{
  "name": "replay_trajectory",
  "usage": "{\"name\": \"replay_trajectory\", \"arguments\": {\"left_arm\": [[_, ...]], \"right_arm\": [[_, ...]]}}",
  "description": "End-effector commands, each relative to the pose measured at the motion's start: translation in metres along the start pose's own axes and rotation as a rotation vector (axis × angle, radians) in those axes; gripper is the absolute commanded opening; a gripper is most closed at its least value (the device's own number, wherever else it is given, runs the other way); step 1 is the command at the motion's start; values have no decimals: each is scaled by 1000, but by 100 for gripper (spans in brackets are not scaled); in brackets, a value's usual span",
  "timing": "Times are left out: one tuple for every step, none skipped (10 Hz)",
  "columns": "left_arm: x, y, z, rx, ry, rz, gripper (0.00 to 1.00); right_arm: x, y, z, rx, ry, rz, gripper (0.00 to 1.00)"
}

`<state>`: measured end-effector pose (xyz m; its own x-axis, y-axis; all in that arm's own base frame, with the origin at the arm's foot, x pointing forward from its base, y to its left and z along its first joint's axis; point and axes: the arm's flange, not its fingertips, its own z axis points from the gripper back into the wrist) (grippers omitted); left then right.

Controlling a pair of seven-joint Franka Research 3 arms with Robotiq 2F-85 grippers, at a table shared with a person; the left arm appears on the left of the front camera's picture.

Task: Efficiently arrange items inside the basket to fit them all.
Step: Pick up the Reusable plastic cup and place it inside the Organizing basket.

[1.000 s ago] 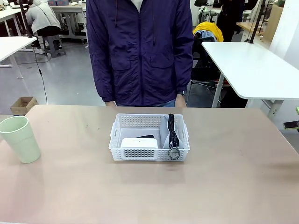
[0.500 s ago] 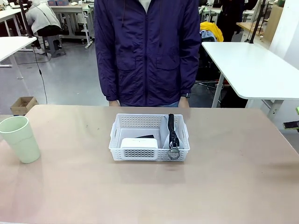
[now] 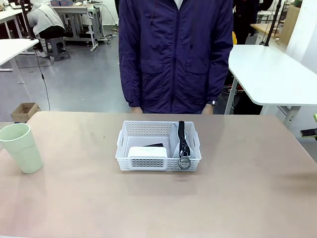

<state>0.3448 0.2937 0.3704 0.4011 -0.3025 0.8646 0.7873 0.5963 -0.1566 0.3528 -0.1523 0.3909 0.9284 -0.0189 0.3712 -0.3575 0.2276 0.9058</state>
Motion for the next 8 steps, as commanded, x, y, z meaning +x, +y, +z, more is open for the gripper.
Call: {"name": "replay_trajectory", "arguments": {"left_arm": [[-9, 5, -17, 127, -27, -186, 100], [-22, 7, -29, 1, -19, -253, 100], [-38, 13, -35, -2, -10, -345, 100], [-51, 16, -37, -21, -34, -356, 100], [-65, 15, -41, -7, -9, -379, 100], [-75, 14, -52, -28, 7, -369, 100], [-83, 12, -67, -67, 0, -361, 100], [-88, 10, -87, -57, 35, -387, 100]], "right_arm": [[-2, 2, 0, 4, 5, 11, 100], [-2, 2, 0, 4, 5, 11, 100], [-2, 2, 0, 4, 5, 11, 100], [-2, 2, 0, 4, 5, 11, 100], [-2, 2, 0, 4, 5, 11, 100], [-2, 2, 0, 4, 5, 11, 100], [-2, 2, 0, 4, 5, 11, 100], [-2, 2, 0, 4, 5, 11, 100]]}}
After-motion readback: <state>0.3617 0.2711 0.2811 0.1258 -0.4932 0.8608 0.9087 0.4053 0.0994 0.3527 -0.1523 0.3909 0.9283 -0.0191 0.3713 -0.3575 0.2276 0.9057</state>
